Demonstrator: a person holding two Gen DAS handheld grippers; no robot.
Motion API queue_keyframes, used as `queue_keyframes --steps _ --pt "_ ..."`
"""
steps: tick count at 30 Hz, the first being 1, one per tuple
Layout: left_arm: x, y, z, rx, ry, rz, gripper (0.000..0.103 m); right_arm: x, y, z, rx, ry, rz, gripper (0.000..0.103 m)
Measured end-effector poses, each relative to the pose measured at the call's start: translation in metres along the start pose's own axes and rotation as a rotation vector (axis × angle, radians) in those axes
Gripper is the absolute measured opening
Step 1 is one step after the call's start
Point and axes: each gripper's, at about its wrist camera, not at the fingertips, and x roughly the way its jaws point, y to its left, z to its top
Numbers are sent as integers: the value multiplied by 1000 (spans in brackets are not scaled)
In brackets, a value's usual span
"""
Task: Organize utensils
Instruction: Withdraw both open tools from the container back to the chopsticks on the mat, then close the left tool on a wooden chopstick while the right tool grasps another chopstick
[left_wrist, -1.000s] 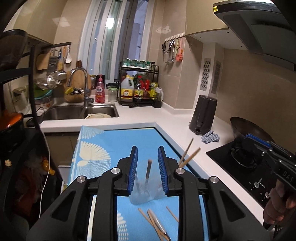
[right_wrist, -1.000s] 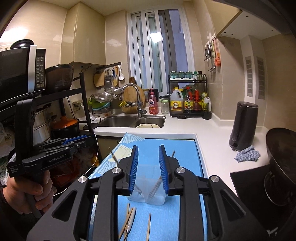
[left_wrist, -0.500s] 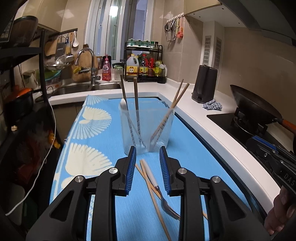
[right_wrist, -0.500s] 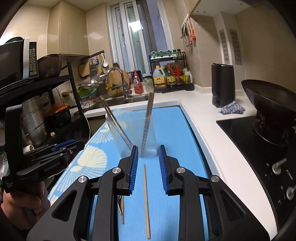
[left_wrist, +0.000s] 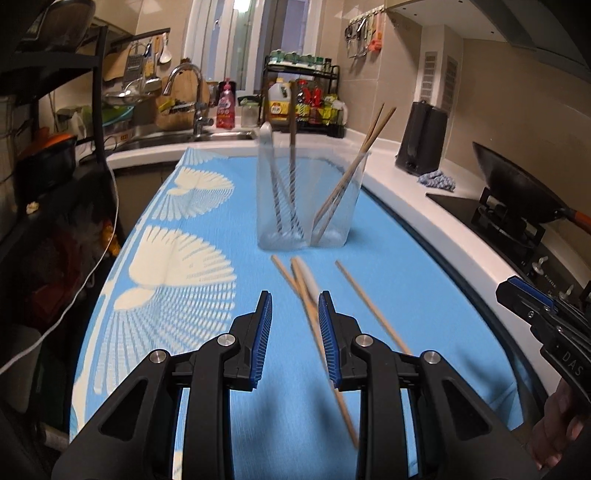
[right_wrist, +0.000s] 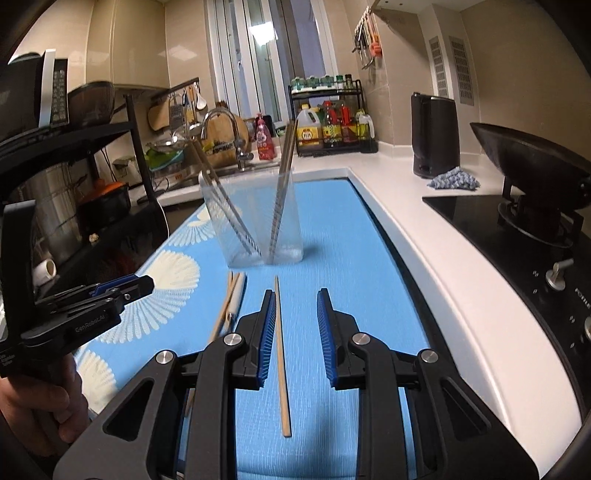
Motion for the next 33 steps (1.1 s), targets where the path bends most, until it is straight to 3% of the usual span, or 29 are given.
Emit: queue_keyframes --steps 4,10,17,27,29,30,33 --pt "2 1 -33 -28 43 5 27 14 5 -25 -13 62 10 24" --pt "8 -19 -63 -9 88 -58 27 26 14 -52 -38 123 19 24" --pt "17 -33 -74 19 89 -74 27 38 12 -69 -57 168 10 24" --pt "25 -39 -81 68 108 -41 27 46 11 -74 -64 179 -1 22" --pt "25 -41 -81 84 106 -21 21 47 11 -73 -63 180 6 13" --pt "25 -40 -81 88 104 -5 13 48 11 -73 -62 180 8 7" --pt "24 -31 -79 62 104 11 7 48 11 -73 -59 178 6 7"
